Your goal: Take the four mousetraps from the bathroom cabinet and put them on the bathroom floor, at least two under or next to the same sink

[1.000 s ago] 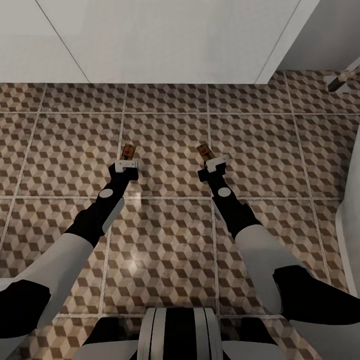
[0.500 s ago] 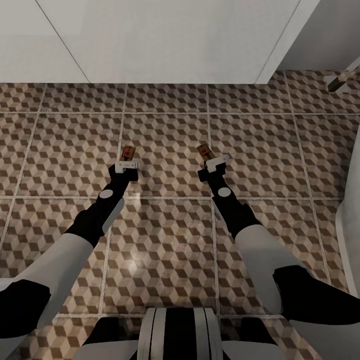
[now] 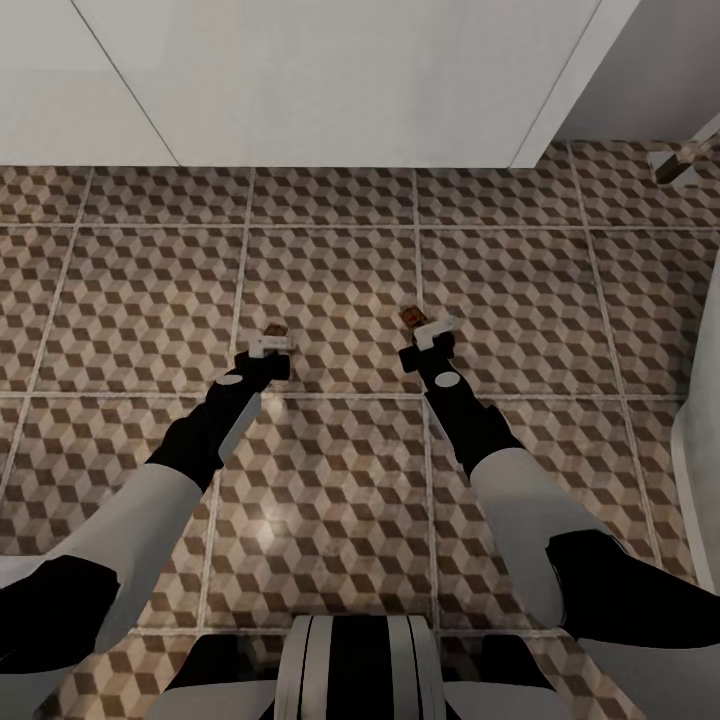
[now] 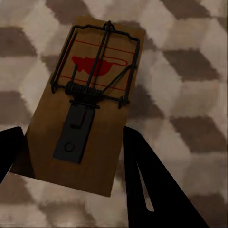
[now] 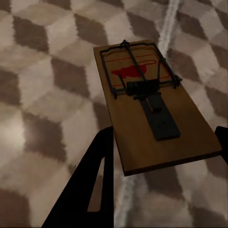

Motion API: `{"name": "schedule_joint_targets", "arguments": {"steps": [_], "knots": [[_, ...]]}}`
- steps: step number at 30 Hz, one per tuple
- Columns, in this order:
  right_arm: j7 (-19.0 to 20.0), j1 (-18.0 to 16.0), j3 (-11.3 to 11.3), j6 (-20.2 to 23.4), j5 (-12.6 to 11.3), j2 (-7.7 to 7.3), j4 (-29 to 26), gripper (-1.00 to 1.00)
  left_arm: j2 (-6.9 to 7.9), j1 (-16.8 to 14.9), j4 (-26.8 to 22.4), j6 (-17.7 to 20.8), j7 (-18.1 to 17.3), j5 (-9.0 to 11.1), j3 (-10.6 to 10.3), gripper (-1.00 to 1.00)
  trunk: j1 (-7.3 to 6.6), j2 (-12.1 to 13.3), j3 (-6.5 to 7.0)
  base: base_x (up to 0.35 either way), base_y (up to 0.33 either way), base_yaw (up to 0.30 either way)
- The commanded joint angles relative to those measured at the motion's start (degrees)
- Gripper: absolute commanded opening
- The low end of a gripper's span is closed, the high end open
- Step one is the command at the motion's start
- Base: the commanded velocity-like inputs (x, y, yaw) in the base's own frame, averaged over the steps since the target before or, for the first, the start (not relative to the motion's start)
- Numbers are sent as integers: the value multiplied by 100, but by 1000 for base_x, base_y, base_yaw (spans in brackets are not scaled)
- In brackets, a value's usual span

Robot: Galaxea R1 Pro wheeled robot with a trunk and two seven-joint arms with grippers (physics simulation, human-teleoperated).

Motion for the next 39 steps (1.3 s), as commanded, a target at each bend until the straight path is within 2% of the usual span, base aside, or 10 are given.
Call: {"name": "schedule_joint_targets", "arguments": {"steps": [1,4,11,17,20,24,26,32,39], "knots": [[-27,-11,19,105,45,0,-8,-100,-45,-29,-34,127,79,36,-21,-100,-1,-1,-3,0,0,0],[-25,-45,20,256,43,0,-10,-100,-113,-113,-56,259,173,34,-5,-100,-1,-1,-3,0,0,0],[-16,-229,20,547,38,0,-3,-100,-155,-307,-84,463,723,33,12,-100,-1,-1,-3,0,0,0],[11,-425,20,860,34,0,7,-100,-158,-586,-54,510,800,33,14,-100,-1,-1,-3,0,0,0],[18,-463,20,926,33,0,37,-100,-158,-755,-22,859,810,33,14,-100,-1,-1,-3,0,0,0],[27,-474,22,927,33,0,48,-100,-158,-810,-33,1042,808,29,10,-100,-1,-1,-3,0,0,0],[57,-474,26,905,33,0,51,-100,-153,-822,-63,921,801,26,2,-100,-1,-1,-3,0,0,0],[180,-472,35,825,33,0,50,-100,-109,-827,-76,86,779,17,-61,-100,-1,-1,-3,0,0,0],[216,-472,38,588,33,0,33,-100,-98,-784,-63,-117,778,16,-80,-100,-1,-1,-3,0,0,0]]}}
